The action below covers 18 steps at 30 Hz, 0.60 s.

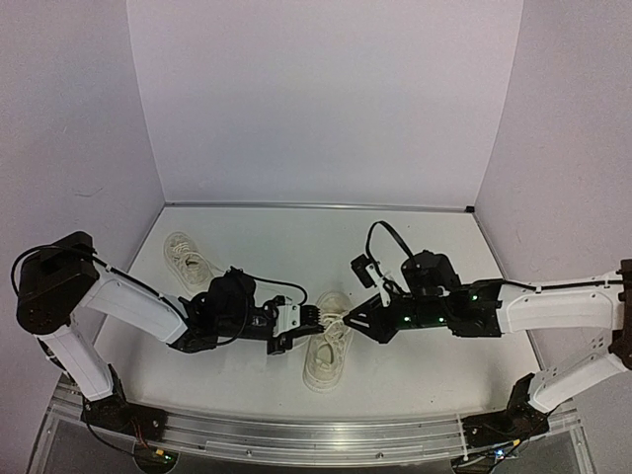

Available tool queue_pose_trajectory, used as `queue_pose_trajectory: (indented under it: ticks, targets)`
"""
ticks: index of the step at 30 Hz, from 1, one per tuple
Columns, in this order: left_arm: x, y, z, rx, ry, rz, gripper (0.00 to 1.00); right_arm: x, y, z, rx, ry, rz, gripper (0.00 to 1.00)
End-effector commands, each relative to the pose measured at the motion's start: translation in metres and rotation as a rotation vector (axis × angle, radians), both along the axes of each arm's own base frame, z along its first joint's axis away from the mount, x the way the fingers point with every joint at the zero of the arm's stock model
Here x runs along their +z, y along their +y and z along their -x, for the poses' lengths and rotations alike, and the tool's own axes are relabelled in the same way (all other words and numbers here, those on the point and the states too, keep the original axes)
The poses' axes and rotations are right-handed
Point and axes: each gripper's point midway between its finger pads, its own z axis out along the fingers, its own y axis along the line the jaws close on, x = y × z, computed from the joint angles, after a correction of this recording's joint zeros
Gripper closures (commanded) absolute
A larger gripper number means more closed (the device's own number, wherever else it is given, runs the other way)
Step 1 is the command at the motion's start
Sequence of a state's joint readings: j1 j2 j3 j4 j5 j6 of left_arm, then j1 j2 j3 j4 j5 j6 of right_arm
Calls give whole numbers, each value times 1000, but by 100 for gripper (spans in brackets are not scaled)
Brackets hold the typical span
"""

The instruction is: Tie the shoes

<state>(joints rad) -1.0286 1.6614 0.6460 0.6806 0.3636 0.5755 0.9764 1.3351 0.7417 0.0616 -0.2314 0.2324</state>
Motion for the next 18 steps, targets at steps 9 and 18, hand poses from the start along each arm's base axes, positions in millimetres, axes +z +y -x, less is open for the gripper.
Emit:
queue_pose_trajectory:
  ticks: [9, 18]
  targets:
    - [2, -5, 0, -16, -16, 12, 100, -44, 9, -5, -36, 87, 23, 90]
    - [3, -1, -13, 26, -29, 30, 100, -21, 20, -16, -13, 4, 6, 100]
